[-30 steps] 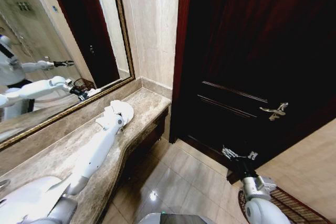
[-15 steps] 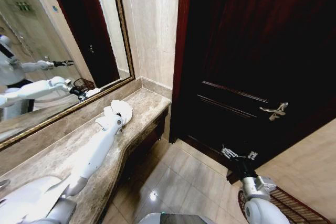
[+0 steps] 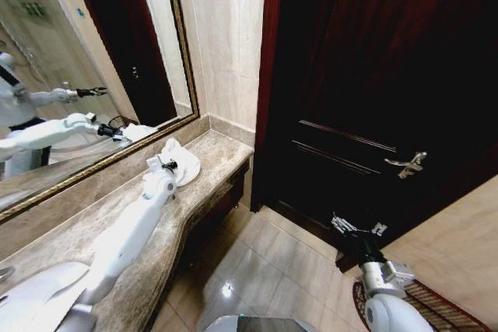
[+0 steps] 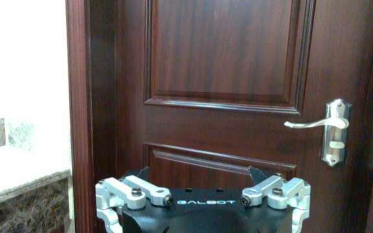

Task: Discard the used towel into the hamper.

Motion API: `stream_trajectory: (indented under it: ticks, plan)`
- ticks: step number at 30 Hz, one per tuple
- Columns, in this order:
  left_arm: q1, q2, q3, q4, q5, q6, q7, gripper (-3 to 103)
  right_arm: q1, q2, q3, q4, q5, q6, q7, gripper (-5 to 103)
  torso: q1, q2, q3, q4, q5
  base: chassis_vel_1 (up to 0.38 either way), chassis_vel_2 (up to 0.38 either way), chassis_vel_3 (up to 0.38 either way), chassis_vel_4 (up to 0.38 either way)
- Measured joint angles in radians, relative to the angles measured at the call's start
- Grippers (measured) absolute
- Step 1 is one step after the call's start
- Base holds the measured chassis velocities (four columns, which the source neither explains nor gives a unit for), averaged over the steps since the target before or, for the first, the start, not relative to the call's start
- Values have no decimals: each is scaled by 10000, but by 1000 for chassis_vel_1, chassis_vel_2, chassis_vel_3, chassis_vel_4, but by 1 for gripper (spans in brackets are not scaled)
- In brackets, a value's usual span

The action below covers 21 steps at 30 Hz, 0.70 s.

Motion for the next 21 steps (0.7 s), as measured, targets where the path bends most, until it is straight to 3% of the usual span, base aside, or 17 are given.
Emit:
stream_trajectory:
  ticks: [5,8,12,18,21]
  plan:
    - [865,231,-671,-1088,296,-260,667,10,-29,5,-51,46,-3,64,26,100,0,0,-1,-2,2,0,0,0,0]
    - [1934,437,-1421,-1982,892,-709,1567,10,-68,8,-132,152,-7,88,43,100,0,0,-1,-2,2,0,0,0,0]
    - [2637,490,-1845,-2589,1036,-972,1893,10,-81,10,-160,327,31,74,60,100,-2,0,-2,-1,2,0,0,0,0]
    - [3139,471,-2056,-3248,1072,-901,1913,10,-134,11,-143,663,222,-85,62,100,-2,0,-1,-4,4,0,0,0,0]
    - [3721,261,-2104,-3713,1674,-838,2120,10,-201,11,-23,1011,521,-272,86,100,-2,0,-1,-4,2,0,0,0,0]
